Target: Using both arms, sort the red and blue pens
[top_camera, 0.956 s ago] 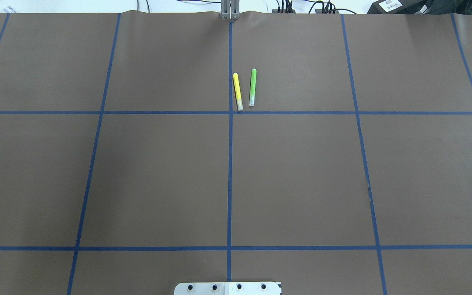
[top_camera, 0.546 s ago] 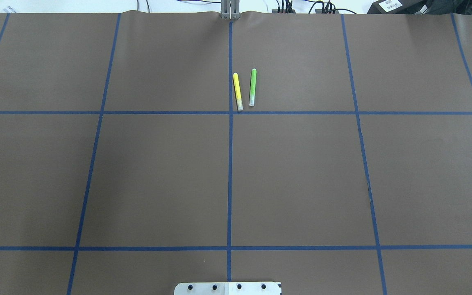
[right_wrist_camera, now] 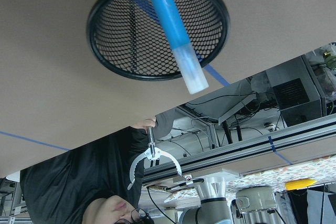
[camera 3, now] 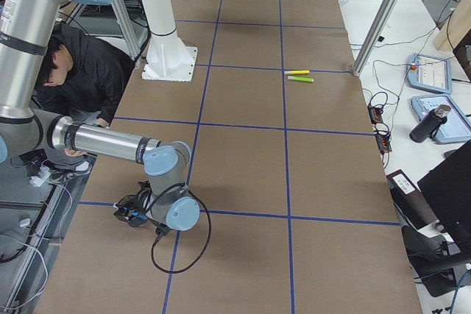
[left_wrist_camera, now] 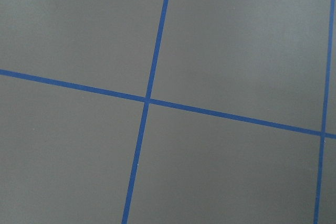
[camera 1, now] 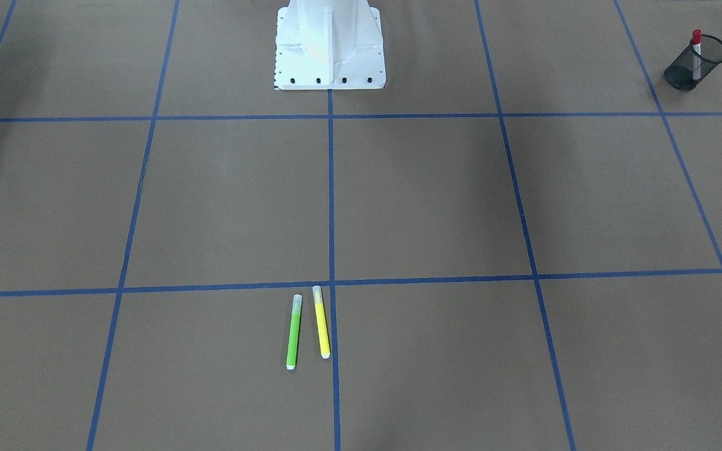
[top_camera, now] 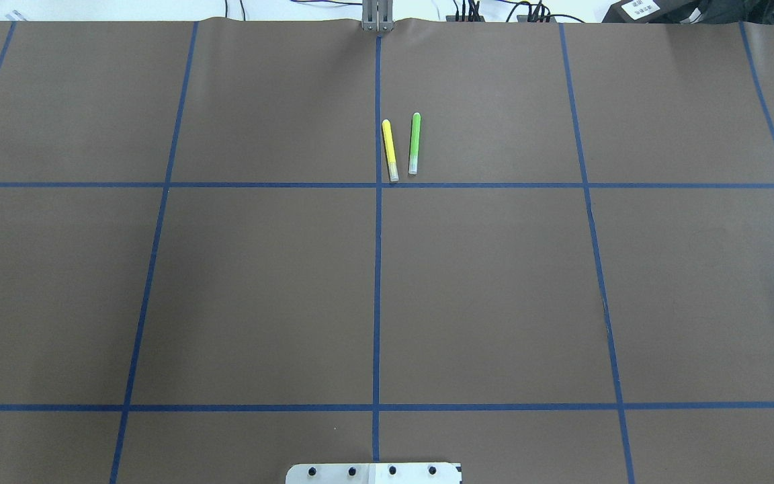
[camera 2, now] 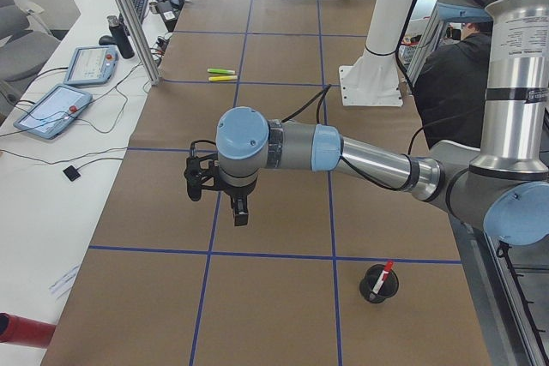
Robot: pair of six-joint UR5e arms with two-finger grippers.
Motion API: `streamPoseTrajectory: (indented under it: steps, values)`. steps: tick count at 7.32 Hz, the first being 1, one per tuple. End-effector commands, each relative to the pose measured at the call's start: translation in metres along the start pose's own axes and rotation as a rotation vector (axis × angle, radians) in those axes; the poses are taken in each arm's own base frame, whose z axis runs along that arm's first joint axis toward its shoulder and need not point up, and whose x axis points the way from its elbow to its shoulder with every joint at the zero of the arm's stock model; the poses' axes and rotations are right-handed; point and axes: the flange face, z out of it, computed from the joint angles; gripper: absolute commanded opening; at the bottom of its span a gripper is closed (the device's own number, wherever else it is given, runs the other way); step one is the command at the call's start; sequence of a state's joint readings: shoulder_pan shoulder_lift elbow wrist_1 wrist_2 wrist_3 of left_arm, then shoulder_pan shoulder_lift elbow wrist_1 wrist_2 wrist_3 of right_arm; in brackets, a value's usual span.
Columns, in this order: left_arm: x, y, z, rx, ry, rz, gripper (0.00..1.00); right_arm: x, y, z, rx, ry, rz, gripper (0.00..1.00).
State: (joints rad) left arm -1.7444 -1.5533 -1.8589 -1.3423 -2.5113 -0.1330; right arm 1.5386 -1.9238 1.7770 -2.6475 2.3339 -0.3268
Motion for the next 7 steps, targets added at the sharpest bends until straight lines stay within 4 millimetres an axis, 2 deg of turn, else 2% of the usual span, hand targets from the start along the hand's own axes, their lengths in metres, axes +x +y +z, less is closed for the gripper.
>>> streamPoseTrajectory:
  steps: [1, 2, 4, 5, 6, 7]
  values:
    - [-0.007, 0.0, 0.003, -0.002, -0.042, -0.012, 1.0, -0.053, -0.021, -0.065, 0.17, 0.088, 0.019, 1.0]
    - [-0.007, -0.001, 0.007, -0.004, -0.082, -0.002, 1.0, -0.075, -0.029, -0.089, 0.27, 0.104, -0.029, 1.0]
    - [-0.009, -0.004, 0.045, -0.078, -0.115, 0.008, 1.0, -0.112, -0.044, -0.13, 0.519, 0.101, -0.077, 1.0]
    - [-0.021, -0.006, 0.07, -0.112, -0.159, 0.022, 1.0, -0.121, -0.055, -0.141, 0.636, 0.083, -0.101, 1.0]
    - [-0.03, -0.012, 0.085, -0.091, -0.184, 0.066, 1.0, -0.126, -0.065, -0.15, 0.734, 0.058, -0.125, 1.0]
    - [-0.04, -0.013, 0.092, -0.075, -0.181, 0.08, 1.0, -0.135, -0.067, -0.159, 0.799, 0.049, -0.175, 1.0]
